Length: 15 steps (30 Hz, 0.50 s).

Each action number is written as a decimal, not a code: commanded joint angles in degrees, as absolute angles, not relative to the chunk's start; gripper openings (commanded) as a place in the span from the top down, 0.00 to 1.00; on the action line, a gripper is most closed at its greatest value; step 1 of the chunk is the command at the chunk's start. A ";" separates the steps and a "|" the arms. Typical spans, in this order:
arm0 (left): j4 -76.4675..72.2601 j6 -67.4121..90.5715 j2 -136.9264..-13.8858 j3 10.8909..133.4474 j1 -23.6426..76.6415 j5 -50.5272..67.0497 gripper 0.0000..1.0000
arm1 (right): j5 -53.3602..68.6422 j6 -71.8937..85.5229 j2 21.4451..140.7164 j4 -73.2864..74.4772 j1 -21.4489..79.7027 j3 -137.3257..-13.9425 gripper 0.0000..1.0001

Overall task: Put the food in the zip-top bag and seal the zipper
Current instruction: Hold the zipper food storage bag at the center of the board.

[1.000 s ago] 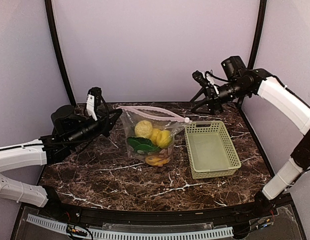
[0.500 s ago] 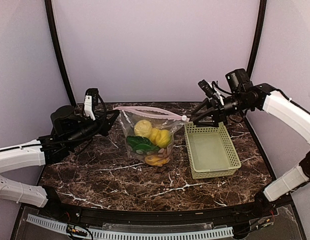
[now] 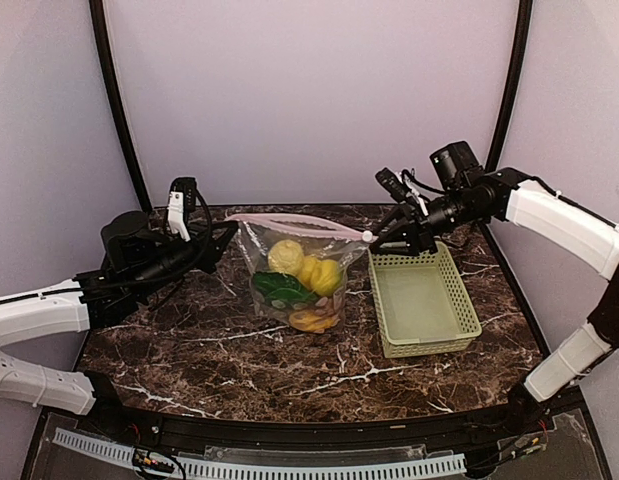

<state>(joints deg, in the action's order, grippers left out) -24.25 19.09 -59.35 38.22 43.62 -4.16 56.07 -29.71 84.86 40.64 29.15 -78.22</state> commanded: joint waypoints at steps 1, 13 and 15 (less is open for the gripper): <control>-23.34 18.66 -57.94 39.53 43.64 -4.92 0.99 | 54.85 -29.55 86.46 39.02 30.70 -80.51 0.71; -13.91 12.62 -55.51 43.28 43.63 -7.27 0.80 | 52.81 -32.42 85.41 40.37 31.28 -82.81 1.00; -7.56 7.47 -54.50 47.42 43.63 -7.49 0.60 | 52.95 -33.73 85.15 41.88 31.64 -84.23 1.00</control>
